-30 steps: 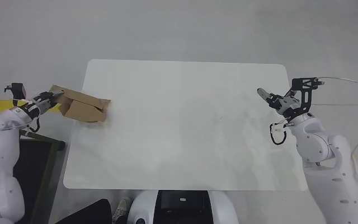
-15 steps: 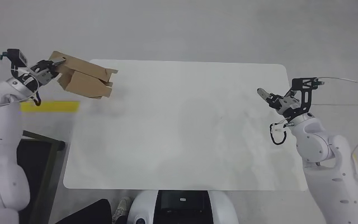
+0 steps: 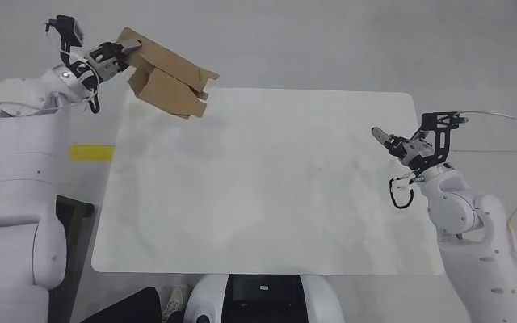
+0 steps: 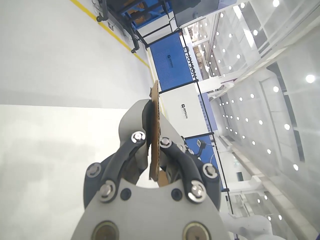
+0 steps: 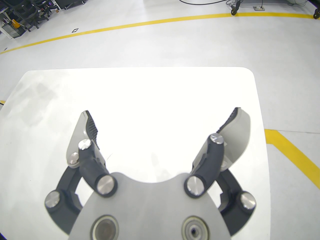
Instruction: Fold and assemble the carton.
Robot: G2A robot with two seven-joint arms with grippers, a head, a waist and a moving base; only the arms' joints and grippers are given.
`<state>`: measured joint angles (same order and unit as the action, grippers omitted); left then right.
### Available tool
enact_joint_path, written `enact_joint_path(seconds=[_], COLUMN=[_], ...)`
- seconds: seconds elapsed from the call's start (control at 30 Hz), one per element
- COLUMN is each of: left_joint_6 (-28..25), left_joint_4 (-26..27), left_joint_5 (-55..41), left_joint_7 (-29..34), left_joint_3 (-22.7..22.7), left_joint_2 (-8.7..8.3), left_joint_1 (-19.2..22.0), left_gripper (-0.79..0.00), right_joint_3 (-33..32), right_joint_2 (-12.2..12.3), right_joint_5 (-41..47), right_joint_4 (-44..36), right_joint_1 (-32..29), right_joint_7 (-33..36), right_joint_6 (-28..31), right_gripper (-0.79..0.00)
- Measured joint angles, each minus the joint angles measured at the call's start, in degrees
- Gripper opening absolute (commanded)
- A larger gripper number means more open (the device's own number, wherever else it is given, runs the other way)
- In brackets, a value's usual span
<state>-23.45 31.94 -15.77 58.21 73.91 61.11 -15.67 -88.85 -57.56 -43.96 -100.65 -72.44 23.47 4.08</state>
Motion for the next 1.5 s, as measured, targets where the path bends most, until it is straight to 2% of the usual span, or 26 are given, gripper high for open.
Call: enact_joint_path(seconds=[0.27,0.57,0.9,1.5], left_joint_6=[0.1,-0.7,-2.5,-2.5], left_joint_4=[5.3,12.3,20.0,20.1], left_joint_5=[-2.8,-3.2,-3.3,-3.3], left_joint_7=[-2.2,-1.6,3.6,3.7], left_joint_3=[-7.8,-12.9,-14.6,-14.6], left_joint_2=[4.17,6.28,6.56,6.56], left_joint_1=[-3.0,-6.5,-9.0,-9.0], left_gripper=[-0.785,-0.785,-0.785,-0.785], right_joint_3=[0.0,0.0,0.0,0.0], right_joint_2=[0.0,0.0,0.0,0.0], right_joint_5=[0.0,0.0,0.0,0.0], right_joint_4=[0.0,0.0,0.0,0.0], right_joint_1=[0.0,0.0,0.0,0.0], right_joint_7=[0.0,0.0,0.0,0.0], right_joint_6=[0.0,0.0,0.0,0.0], right_gripper=[0.0,0.0,0.0,0.0])
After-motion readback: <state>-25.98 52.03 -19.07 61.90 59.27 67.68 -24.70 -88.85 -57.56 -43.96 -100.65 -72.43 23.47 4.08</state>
